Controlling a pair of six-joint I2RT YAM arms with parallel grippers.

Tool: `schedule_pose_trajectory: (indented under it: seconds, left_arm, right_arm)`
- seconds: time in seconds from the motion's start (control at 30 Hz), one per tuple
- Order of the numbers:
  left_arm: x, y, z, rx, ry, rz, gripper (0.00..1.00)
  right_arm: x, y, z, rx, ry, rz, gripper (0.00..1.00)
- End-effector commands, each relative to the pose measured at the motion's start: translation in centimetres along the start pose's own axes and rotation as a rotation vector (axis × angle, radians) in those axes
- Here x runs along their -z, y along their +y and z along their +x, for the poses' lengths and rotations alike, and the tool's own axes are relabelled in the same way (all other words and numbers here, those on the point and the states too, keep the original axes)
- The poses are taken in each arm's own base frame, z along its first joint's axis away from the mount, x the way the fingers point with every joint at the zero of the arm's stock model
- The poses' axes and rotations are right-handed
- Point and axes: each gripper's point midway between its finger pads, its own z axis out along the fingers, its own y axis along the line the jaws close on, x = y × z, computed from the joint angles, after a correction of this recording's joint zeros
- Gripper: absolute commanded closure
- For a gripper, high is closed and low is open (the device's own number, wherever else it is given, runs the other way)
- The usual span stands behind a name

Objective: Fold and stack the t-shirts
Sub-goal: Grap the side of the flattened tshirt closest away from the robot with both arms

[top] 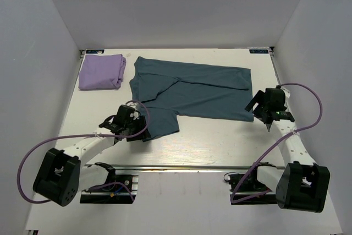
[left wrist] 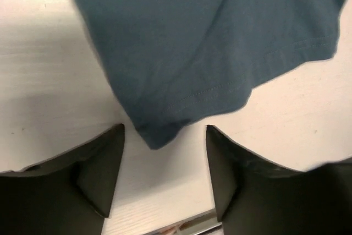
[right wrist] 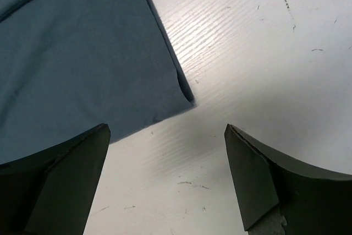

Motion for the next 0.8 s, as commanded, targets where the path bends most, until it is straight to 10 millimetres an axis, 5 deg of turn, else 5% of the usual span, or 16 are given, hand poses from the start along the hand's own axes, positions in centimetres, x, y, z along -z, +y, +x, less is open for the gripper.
schedule_pose_trajectory:
  seconds: [0.0,0.07,0.1,0.17,0.6,0.73,0.77]
  left_arm:
    - [-1.0,0.9,0.8,-0.001,0.020,-0.041,0.39]
    - [-1.3,0.1,1.1,-0.008,0.040,-0.005,0.57]
    - [-1.3,-0.1,1.0,-0.010,0.036,0.009,0.77]
    - [-1.3,-0.3,1.1,-0.017,0.040,0.012,1.00]
    - [0.6,-4.1,-2.2,-0.064,-0.054,0.154,1.00]
    - [1.1,-4.9,-3.5,-0.082,-0.094,0.176,1.00]
    - [1.6,-5.6,-4.2,-0.090,-0.117,0.202,1.00]
  right_arm:
    - [-0.6,-0.3,-0.1,-0.012,-0.003,0.022,0.10]
    - [-1.0,-0.5,0.5,-0.017,0.022,0.034,0.10]
    - [-1.2,-0.5,0.7,-0.020,0.027,0.037,0.10]
    - [-1.6,-0.9,1.3,-0.020,0.050,0.053,0.12]
    - [-5.0,-0.1,4.9,-0.033,0.170,0.010,0.34]
    - [-5.9,0.1,6.0,-0.034,0.213,0.004,0.56]
    - [-6.0,0.2,5.9,-0.034,0.213,0.005,0.71]
